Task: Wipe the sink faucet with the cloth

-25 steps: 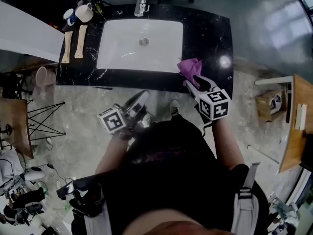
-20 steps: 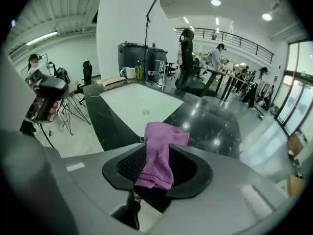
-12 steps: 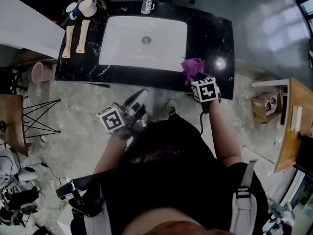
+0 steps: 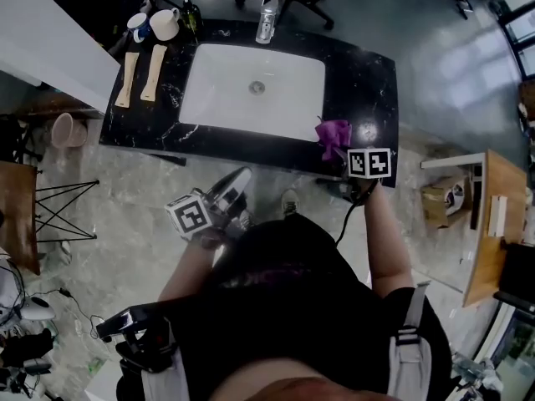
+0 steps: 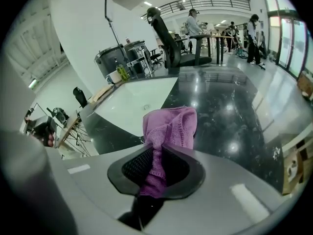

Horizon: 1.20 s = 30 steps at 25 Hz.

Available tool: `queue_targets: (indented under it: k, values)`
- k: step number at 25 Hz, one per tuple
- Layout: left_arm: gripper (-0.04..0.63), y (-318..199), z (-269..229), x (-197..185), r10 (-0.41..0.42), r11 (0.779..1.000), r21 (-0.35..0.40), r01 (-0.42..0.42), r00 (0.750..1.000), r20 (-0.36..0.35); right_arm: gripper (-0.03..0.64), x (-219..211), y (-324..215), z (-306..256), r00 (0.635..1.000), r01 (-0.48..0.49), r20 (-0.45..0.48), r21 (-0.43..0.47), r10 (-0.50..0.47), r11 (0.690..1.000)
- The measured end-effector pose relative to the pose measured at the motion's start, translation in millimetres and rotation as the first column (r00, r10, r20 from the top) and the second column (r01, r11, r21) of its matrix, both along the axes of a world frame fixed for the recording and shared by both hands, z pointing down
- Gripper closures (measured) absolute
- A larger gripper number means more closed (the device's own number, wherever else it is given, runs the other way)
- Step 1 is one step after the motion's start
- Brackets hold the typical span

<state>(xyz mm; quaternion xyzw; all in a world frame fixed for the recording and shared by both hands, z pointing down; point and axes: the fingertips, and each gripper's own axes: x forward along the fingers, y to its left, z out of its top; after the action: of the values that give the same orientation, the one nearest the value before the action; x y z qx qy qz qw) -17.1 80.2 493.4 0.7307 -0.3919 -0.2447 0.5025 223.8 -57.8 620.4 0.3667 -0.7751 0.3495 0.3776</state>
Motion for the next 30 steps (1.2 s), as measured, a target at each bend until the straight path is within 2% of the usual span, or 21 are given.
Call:
queue_targets:
  k: [3,5,6,8,9,10,11,13,15,17,21,24,25,27,30]
  values:
    - [0.595,5,-1,-5,0.011,1.000,0.005,-0.011,1.000,0.007,0.555,5,-1,-17,0.992,-0.084,0.104,0.048,0.078,0.995]
    - [0.595,8,-3,-13,0.012,1.000,0.009,-0.012,1.000,0.007,0.555,-2,-5,-45,0.952,-0.178,0.264,0.071,0.153,0.982]
    - [0.594,9,-3,-17,0.012,1.000,0.012,-0.012,1.000,0.007,0.555,-8,-9,-63,0.912,-0.229,0.365,0.072,0.189,0.971]
    - [0.595,12,0,-24,0.011,1.000,0.013,-0.011,1.000,0.007,0.555,-22,-17,-103,0.789,-0.319,0.569,0.052,0.234,0.946]
    - [0.595,12,1,-26,0.010,1.000,0.011,-0.010,1.000,0.008,0.555,-29,-21,-123,0.729,-0.346,0.642,0.043,0.239,0.937]
    - [0.595,13,2,-29,0.008,1.000,0.005,-0.008,1.000,0.010,0.555,-39,-27,-144,0.689,-0.342,0.695,0.063,0.205,0.938]
    - [0.595,14,3,-31,0.005,1.000,-0.003,-0.005,1.000,0.015,0.555,-52,-35,-165,0.669,-0.305,0.733,0.121,0.122,0.944]
    - [0.595,14,5,-36,-0.011,1.000,-0.008,0.011,1.000,0.021,0.555,-77,-54,-198,0.652,-0.231,0.758,0.229,-0.024,0.946]
    - [0.595,12,5,-42,-0.039,0.999,-0.006,0.039,0.999,0.023,0.555,-100,-75,-220,0.647,-0.185,0.757,0.275,-0.093,0.944]
    - [0.595,10,3,-50,-0.076,0.997,-0.010,0.077,0.997,0.033,0.555,-123,-99,-233,0.662,-0.137,0.736,0.304,-0.141,0.943]
    - [0.595,1,-1,-72,-0.192,0.981,-0.006,0.192,0.981,0.037,0.555,-156,-163,-236,0.782,-0.040,0.586,0.390,-0.215,0.920]
    - [0.594,-2,-3,-85,-0.288,0.957,-0.024,0.288,0.957,-0.014,0.555,-192,-200,-242,0.807,0.096,0.489,0.444,-0.331,0.891]
    - [0.595,-4,-3,-88,-0.313,0.949,-0.030,0.313,0.950,-0.013,0.554,-205,-210,-242,0.815,0.154,0.440,0.463,-0.377,0.873]
    - [0.595,-10,-4,-94,-0.358,0.933,-0.037,0.358,0.934,0.012,0.554,-229,-230,-238,0.824,0.284,0.306,0.503,-0.476,0.816]
    - [0.595,-12,-2,-101,-0.410,0.909,-0.051,0.414,0.909,0.081,0.554,-262,-248,-220,0.783,0.477,0.129,0.501,-0.608,0.722]
